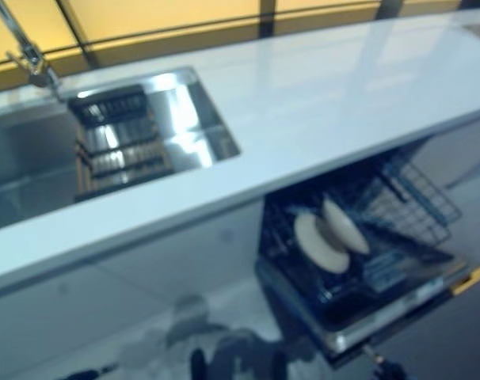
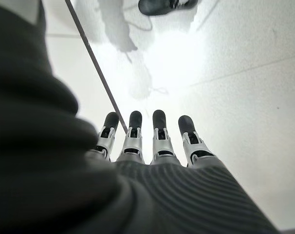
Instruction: Take plates into dishwasher
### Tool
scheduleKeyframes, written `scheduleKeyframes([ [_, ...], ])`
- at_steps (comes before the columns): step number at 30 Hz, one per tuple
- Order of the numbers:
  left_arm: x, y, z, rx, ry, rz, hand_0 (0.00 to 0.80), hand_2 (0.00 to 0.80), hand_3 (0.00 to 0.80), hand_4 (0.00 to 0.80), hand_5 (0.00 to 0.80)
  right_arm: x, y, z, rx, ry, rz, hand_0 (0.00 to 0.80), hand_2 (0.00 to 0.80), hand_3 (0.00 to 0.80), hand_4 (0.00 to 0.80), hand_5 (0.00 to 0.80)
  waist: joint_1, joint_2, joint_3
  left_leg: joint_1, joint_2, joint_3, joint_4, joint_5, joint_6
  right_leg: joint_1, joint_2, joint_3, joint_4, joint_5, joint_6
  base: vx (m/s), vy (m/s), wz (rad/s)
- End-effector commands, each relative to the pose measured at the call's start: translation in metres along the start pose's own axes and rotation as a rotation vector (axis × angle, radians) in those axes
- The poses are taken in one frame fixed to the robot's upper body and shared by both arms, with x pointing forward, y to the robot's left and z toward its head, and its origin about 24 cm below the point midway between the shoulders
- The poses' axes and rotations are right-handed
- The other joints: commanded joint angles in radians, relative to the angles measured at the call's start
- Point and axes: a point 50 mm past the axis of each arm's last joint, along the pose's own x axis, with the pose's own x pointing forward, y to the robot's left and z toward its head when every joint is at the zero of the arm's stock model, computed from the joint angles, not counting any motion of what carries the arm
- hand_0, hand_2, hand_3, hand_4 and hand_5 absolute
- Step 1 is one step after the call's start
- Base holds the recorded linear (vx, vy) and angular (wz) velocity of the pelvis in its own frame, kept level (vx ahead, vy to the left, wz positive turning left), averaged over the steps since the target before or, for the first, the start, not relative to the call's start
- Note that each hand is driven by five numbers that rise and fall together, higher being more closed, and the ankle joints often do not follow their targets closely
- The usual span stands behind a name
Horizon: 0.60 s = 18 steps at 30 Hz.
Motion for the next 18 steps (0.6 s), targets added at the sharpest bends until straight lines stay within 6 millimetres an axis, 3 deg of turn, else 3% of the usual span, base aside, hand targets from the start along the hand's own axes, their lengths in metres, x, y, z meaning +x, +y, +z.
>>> scheduleKeyframes([
  [1,0.0,0.005,-0.008,-0.056,0.02,0.016,0.0,0.0,0.0,0.0,0.0,0.0,0.015,0.016,0.227,-0.051,0.067,0.0,0.0,0.0,0.0,0.0,0.007,0.026,0.009,0.004,-0.034,0.009,0.035,-0.092,0.09,-0.058,-0.029,0.014,0.139,-0.079,0.021,-0.064,0.036,-0.01],
  [8,0.0,-0.021,-0.024,-0.135,0.023,-0.055,0.0,0.0,0.0,0.0,0.0,0.0,0.044,0.034,0.672,-0.193,0.309,0.0,0.0,0.0,0.0,0.0,0.0,0.084,0.025,-0.016,-0.054,0.013,0.067,-0.103,0.093,-0.088,-0.042,0.027,0.171,-0.095,0.009,-0.038,0.073,-0.03],
  [12,0.0,-0.044,-0.032,-0.158,0.03,-0.101,0.0,0.0,0.0,0.0,0.0,-0.009,0.067,0.061,0.885,-0.334,0.559,0.0,0.0,0.0,0.0,0.0,-0.002,0.129,0.032,-0.028,-0.068,0.018,0.09,-0.11,0.091,-0.105,-0.05,0.042,0.19,-0.108,0.004,-0.026,0.109,-0.14],
  [14,-0.001,-0.053,-0.039,-0.162,0.043,-0.127,0.0,0.0,0.0,0.0,0.0,-0.015,0.081,0.076,0.883,-0.393,0.681,0.0,0.0,0.0,0.0,0.0,-0.002,0.159,0.035,-0.033,-0.076,0.019,0.105,-0.113,0.088,-0.113,-0.058,0.045,0.208,-0.122,0.0,-0.005,0.154,-0.11],
  [18,-0.003,-0.068,-0.048,-0.167,0.061,-0.178,0.0,0.0,0.0,0.0,0.0,-0.031,0.126,0.099,0.697,-0.45,0.896,0.0,0.0,0.0,0.0,0.0,0.002,0.208,0.035,-0.033,-0.093,0.019,0.127,-0.121,0.086,-0.122,-0.069,0.052,0.237,-0.144,-0.012,0.004,0.137,-0.04],
])
